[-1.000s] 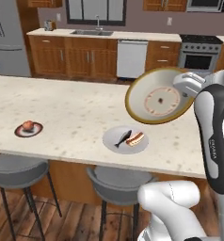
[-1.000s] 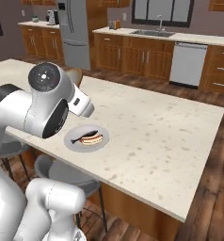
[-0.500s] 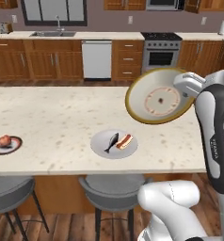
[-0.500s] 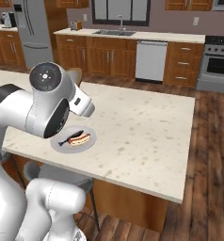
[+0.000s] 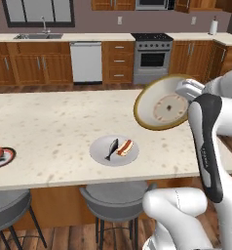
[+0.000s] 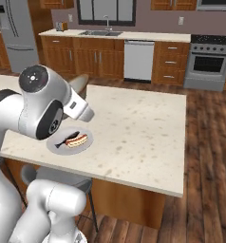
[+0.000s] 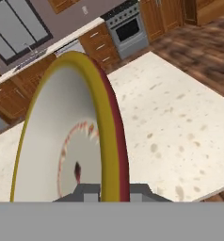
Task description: Take the smaller bowl and place it next to the appetizer plate on the dining counter , and place the larger bowl next to the plate with cooked food.
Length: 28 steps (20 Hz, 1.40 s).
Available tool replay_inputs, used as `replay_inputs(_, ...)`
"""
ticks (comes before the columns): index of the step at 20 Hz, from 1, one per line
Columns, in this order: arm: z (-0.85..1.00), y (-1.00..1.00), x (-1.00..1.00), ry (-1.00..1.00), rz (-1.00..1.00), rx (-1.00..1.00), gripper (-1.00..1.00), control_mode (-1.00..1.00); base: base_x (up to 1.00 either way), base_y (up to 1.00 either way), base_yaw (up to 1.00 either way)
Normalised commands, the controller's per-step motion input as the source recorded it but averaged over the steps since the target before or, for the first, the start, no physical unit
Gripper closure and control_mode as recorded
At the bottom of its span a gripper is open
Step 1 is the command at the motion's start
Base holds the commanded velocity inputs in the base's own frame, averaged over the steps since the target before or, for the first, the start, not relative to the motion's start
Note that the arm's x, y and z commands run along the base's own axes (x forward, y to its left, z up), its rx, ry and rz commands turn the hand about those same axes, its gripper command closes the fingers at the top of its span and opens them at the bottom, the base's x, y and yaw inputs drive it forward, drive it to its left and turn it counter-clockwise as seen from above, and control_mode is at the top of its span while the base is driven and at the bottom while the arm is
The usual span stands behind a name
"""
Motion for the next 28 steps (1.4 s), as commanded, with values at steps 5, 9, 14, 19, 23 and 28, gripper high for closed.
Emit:
replay_inputs(5, -0.34, -0.39, 0.00, 0.07, -0.06, 0.00, 1.00, -1.00, 0.00, 0.00, 0.00)
replay_inputs(9, -0.56, -0.59, 0.08, 0.20, 0.00, 0.20, 1.00, -1.00, 0.00, 0.00, 0.00)
replay_inputs(14, -0.56, -0.43, 0.14, 0.24, 0.00, 0.20, 1.00, -1.00, 0.00, 0.00, 0.00)
replay_inputs(19, -0.47, -0.05, 0.27, 0.16, 0.00, 0.03, 1.00, -1.00, 0.00, 0.00, 0.00)
replay_inputs(23, -0.44, 0.00, 0.32, 0.05, 0.00, 0.00, 1.00, -1.00, 0.00, 0.00, 0.00)
replay_inputs(28, -0.45, -0.02, 0.34, 0.01, 0.00, 0.00, 1.00, -1.00, 0.00, 0.00, 0.00)
